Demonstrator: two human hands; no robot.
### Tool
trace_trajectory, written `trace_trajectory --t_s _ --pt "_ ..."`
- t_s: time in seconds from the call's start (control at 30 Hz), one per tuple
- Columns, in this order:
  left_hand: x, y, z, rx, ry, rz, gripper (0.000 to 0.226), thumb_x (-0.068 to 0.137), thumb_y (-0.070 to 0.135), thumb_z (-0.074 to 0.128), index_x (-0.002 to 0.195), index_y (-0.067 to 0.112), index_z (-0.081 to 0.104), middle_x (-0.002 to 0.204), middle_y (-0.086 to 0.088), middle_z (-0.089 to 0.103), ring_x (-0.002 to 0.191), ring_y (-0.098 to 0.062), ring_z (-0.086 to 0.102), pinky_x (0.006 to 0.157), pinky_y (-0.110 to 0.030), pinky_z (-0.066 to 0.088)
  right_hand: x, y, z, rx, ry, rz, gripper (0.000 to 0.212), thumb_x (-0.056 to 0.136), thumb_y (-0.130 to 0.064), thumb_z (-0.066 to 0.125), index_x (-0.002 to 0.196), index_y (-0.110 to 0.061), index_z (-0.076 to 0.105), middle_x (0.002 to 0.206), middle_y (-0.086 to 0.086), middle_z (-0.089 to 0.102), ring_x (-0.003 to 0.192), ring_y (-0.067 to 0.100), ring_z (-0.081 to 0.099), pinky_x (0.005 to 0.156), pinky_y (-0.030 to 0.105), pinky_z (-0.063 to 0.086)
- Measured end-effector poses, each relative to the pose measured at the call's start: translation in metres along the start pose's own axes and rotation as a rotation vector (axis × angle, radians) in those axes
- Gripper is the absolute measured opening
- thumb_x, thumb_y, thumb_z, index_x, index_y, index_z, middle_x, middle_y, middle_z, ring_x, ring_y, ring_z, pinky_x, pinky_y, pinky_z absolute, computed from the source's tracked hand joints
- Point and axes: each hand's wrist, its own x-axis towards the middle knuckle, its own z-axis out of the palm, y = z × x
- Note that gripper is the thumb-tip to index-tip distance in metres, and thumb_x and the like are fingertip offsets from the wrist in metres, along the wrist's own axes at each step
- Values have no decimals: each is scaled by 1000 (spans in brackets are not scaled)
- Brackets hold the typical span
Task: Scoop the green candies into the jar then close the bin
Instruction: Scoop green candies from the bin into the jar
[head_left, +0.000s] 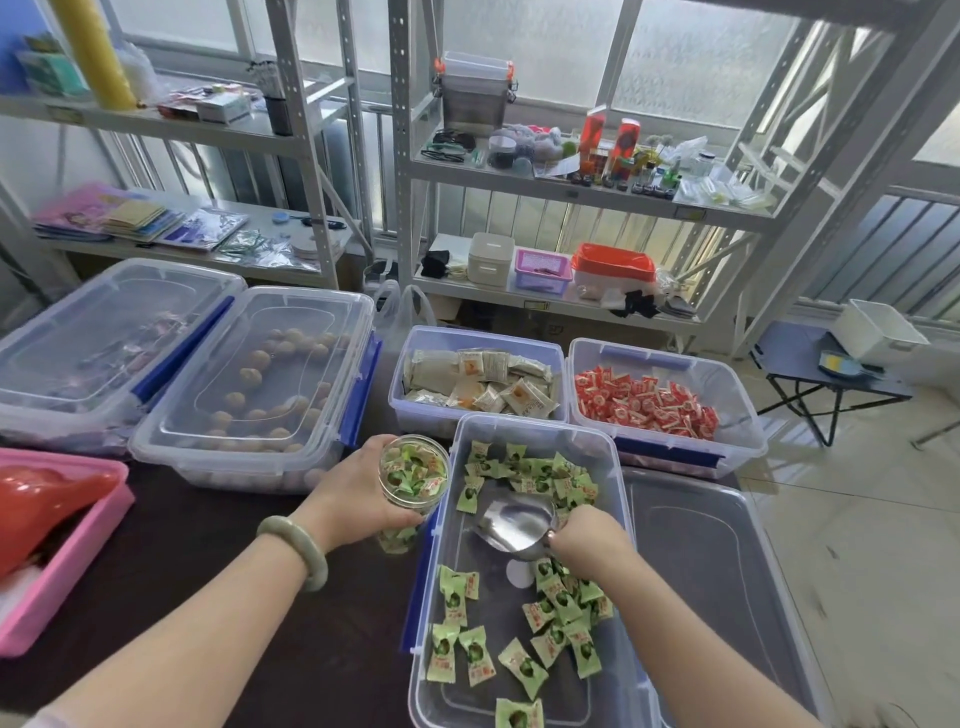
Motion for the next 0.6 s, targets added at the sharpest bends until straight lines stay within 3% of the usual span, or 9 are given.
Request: trace_trajectory --t_s 0.1,0.2,0.3,0.43,0.5,0.6 --pt "1 4 2 5 -1 5 89 57 36 85 131 22 37 105 14 51 102 -7 53 85 -19 35 11 -5 12 61 21 7 28 84 -18 54 60 -13 42 60 2 47 52 17 43 43 26 28" --pt "2 9 2 8 -7 5 88 58 36 84 131 24 37 106 15 53 99 -4 51 83 -17 33 23 -11 25 120 34 8 11 84 -15 52 81 -7 59 81 10 61 69 25 52 49 26 35" --pt "3 12 1 12 -10 2 86 58 34 85 130 24 38 105 16 53 96 -2 49 80 -15 31 32 -12 39 199 56 27 22 84 -12 51 101 -2 61 97 15 63 79 29 52 65 27 39" --pt "2 16 -1 11 -12 0 85 60 32 84 131 23 38 104 16 50 94 1 45 78 -11 28 42 -7 61 356 44 85 20 88 -13 49 104 -5 58 102 13 63 83 28 52 68 29 38" --pt "2 18 -2 14 -17 -6 85 61 32 84 131 23 37 103 16 49 94 1 44 74 -8 28 46 -4 74 522 15 133 20 91 -16 51 106 -6 58 99 13 65 81 27 57 66 30 41" --pt "2 19 -2 10 -26 -2 84 61 31 84 130 22 38 103 16 50 94 1 45 66 2 30 45 -4 91 922 -57 219 13 95 -11 50 102 -2 56 72 11 58 55 22 54 46 27 39"
